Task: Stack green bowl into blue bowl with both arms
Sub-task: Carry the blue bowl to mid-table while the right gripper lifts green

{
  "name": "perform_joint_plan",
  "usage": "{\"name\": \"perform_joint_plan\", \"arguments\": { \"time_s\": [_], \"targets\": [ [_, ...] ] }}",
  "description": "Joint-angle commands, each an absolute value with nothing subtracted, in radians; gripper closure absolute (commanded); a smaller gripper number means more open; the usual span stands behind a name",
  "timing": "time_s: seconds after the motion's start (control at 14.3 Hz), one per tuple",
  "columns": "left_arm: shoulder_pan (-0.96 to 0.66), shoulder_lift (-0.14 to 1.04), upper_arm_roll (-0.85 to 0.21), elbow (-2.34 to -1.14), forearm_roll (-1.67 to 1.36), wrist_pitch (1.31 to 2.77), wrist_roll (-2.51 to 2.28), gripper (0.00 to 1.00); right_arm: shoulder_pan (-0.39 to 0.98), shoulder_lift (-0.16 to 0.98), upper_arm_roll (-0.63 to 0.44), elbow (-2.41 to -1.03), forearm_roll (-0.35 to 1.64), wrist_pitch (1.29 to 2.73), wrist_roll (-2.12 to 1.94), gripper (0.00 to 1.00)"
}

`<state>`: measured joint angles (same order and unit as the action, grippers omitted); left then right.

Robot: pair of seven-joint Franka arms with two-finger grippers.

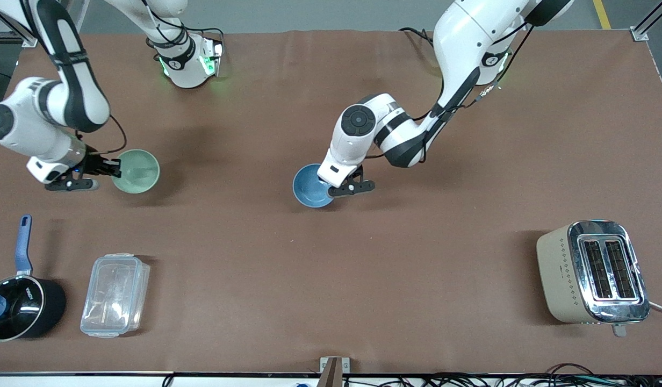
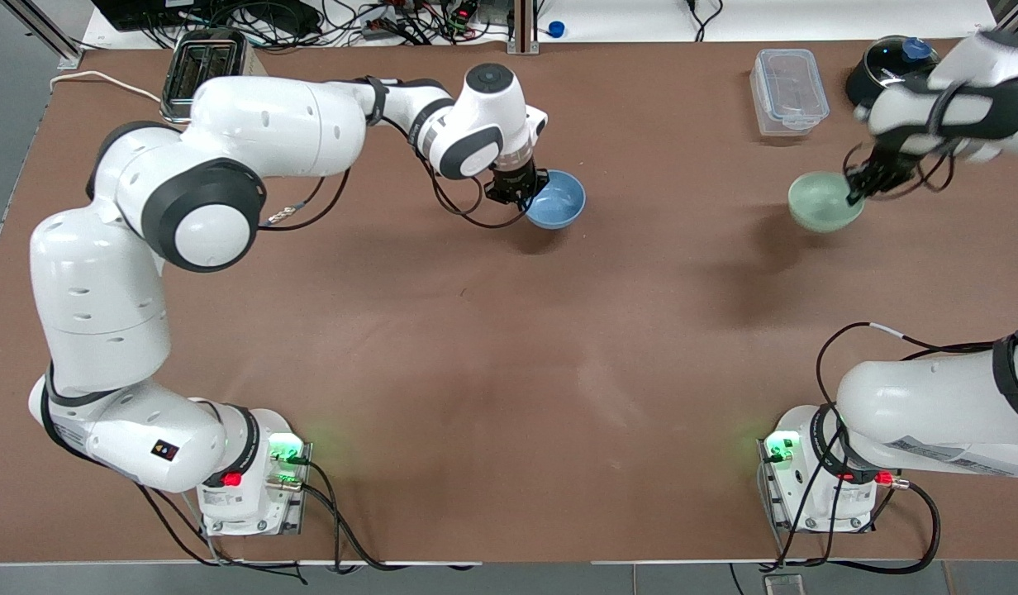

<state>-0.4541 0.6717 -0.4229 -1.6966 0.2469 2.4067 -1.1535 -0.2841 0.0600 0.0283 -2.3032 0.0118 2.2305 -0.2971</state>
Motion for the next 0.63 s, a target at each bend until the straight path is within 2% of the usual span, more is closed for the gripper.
{"name": "perform_joint_plan", "arguments": {
  "time_s": [0.0,0.14,0.21,0.28,0.35,0.42,0.56],
  "targets": [
    [-0.468,0.715,-0.413,-1.671,0.322,2.434,-1.216,1.0,-0.256,0.054,0.032,-2.101,0.08,1.981,-0.273,0.99],
    [-0.468,0.721,-0.414,-1.671,0.33,2.453,-1.224,0.98,-0.226,0.058,0.034,-1.978,0.081,1.869,-0.221,0.99],
    [-0.468,0.721,-0.414,-1.671,0.331,2.453,-1.226,0.89,-0.203,0.058,0.032,-1.938,0.081,1.847,-0.198,0.99],
    [-0.466,0.722,-0.413,-1.672,0.33,2.453,-1.226,0.65,-0.183,0.058,0.034,-1.906,0.081,1.83,-0.18,0.99],
    [-0.466,0.724,-0.413,-1.672,0.331,2.451,-1.226,0.27,-0.158,0.058,0.032,-1.873,0.081,1.812,-0.154,0.99],
    [-0.466,0.721,-0.411,-1.671,0.333,2.451,-1.223,0.0,-0.132,0.06,0.032,-1.847,0.081,1.792,-0.117,0.99],
    [-0.453,0.698,-0.41,-1.666,0.333,2.441,-1.213,0.0,-0.068,0.06,0.034,-1.821,0.083,1.77,-0.023,0.99]
  ]
}}
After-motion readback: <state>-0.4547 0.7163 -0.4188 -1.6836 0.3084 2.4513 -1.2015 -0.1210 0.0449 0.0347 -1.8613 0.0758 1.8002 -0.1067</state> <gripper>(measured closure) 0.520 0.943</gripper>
